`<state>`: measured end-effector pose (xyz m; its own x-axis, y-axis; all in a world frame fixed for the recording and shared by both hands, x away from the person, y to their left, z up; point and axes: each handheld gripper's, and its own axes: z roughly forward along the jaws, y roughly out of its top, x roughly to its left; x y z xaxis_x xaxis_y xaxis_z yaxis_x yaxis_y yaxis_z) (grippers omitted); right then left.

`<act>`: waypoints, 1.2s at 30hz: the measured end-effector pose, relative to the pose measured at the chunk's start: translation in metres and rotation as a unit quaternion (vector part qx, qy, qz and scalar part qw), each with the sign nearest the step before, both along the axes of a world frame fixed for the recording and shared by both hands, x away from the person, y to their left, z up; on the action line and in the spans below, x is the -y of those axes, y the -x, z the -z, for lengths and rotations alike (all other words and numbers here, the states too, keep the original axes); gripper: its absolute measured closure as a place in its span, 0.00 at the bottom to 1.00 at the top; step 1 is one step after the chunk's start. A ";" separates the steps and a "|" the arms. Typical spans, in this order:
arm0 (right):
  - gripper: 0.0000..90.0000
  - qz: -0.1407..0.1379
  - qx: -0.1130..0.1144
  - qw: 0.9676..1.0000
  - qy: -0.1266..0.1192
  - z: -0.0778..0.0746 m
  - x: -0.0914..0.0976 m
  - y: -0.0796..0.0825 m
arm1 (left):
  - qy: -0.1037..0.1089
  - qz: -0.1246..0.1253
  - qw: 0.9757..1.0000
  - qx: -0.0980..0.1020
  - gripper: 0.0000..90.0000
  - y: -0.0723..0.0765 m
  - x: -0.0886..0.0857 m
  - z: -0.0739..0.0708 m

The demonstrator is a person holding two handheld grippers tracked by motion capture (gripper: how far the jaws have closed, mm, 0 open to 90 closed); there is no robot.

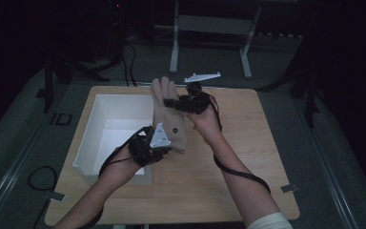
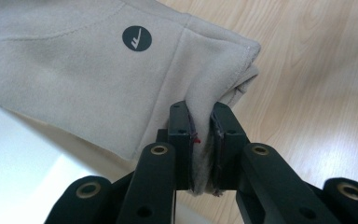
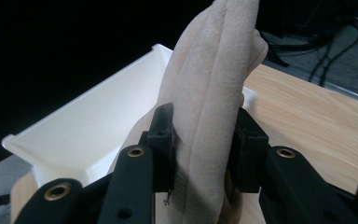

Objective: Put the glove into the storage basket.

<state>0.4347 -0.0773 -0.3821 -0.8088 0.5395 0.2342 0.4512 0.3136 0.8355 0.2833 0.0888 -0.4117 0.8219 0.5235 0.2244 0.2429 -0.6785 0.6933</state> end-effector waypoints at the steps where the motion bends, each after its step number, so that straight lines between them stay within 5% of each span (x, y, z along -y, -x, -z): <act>1: 0.73 -0.003 0.000 1.000 -0.001 0.000 -0.006 0.000 | -0.002 -0.007 1.000 -0.003 0.90 0.001 -0.009 0.001; 18: 0.73 -0.046 -0.010 0.999 0.009 0.013 -0.087 -0.004 | 0.012 -0.060 0.998 -0.017 0.90 0.011 -0.078 0.016; 29: 0.73 -0.062 -0.023 0.998 0.015 0.024 -0.121 -0.007 | 0.000 -0.092 0.996 -0.021 0.90 0.015 -0.106 0.026; 36: 0.73 -0.065 -0.025 0.997 0.038 0.038 -0.137 -0.008 | 0.007 -0.115 0.992 -0.040 0.90 0.012 -0.116 0.050</act>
<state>0.4427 0.0597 -0.4200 -0.8616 0.4480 0.2388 0.4431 0.4341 0.7844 0.2712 0.2046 -0.4619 0.6947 0.7027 0.1535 0.4459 -0.5882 0.6747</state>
